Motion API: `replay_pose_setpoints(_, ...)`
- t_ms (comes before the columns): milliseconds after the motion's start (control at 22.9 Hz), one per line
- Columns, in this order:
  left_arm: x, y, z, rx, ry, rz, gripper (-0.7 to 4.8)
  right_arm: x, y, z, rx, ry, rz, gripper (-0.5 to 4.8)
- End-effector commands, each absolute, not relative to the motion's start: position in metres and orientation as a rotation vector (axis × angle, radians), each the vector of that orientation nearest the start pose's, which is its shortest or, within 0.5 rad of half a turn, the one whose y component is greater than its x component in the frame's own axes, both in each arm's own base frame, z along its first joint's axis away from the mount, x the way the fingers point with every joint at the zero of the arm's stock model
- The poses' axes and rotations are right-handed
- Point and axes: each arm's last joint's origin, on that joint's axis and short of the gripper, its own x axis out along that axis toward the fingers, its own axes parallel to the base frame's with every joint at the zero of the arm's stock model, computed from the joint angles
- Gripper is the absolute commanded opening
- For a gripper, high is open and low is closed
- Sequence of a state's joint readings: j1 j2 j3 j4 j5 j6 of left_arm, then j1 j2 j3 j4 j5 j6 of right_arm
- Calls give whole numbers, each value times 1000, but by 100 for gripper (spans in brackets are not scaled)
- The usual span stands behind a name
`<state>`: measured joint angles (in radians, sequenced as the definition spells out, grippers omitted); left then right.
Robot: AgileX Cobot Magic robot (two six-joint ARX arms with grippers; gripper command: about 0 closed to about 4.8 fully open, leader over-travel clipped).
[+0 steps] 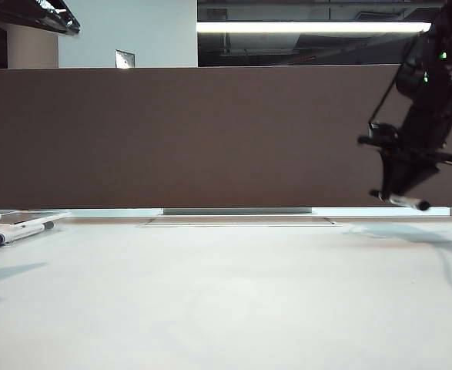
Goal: Pick up the black marker on the right and put it into the packaging box on the left, making sure the marker fit the shape of the box's grooves.
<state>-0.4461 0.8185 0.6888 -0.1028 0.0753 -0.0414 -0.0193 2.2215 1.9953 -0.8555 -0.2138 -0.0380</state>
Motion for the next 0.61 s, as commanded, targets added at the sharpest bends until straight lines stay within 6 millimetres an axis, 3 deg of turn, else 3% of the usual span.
replay_pose_setpoints(44, 166, -82, 302, 2, 238, -516, -5, 475, 14, 248, 106, 1019, 265, -4)
replay_pose_setpoints(610, 177, -87, 285, 6, 282, -514, -6, 467, 78, 259, 172, 973, 521, -4)
